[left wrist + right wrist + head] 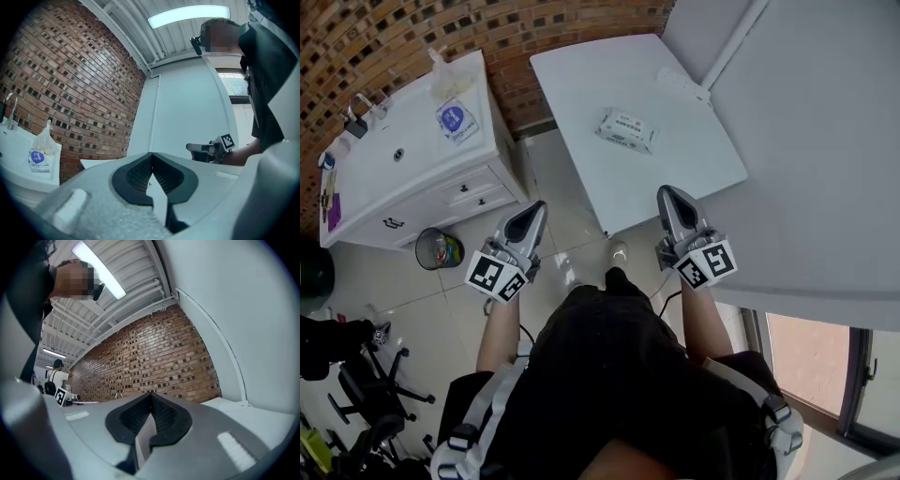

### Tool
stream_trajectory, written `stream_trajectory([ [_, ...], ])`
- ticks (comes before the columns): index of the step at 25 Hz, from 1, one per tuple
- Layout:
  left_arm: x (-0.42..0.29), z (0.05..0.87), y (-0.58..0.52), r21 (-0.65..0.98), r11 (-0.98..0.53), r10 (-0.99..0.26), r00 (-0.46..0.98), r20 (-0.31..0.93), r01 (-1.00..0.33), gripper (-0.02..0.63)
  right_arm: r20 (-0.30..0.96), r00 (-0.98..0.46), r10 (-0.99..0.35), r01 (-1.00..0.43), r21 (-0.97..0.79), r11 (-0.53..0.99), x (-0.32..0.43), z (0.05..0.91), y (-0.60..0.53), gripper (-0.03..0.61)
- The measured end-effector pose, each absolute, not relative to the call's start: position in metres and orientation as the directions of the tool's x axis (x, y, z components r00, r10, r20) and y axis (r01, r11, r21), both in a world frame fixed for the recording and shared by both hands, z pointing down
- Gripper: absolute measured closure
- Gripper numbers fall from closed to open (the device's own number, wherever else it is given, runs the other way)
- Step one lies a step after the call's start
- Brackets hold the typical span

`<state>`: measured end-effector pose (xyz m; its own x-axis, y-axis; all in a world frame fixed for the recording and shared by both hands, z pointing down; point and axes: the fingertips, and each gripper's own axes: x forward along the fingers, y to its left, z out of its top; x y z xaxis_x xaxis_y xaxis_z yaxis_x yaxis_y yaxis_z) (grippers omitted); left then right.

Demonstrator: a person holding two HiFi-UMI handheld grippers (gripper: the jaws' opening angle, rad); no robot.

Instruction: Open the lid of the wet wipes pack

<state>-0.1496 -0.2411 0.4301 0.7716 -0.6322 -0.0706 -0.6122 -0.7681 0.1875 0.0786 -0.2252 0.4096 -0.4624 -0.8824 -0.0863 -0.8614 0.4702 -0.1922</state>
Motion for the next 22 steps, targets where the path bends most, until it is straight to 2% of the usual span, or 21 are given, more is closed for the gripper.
stream_trajectory([
  [11, -0.116, 0.414, -0.316, 0.147, -0.729, -0.683, 0.726, -0.084, -0.669, 0.612, -0.138, -0.512, -0.848, -0.829, -0.181, 0.529, 0.115, 0.405, -0.327, 0.574],
  [22, -0.064, 0.427, -0.371, 0.128, -0.725, -0.684, 0.729, -0.027, -0.676, 0.612, -0.093, -0.525, -0.846, -0.822, -0.201, 0.533, 0.163, 0.428, -0.384, 0.574],
])
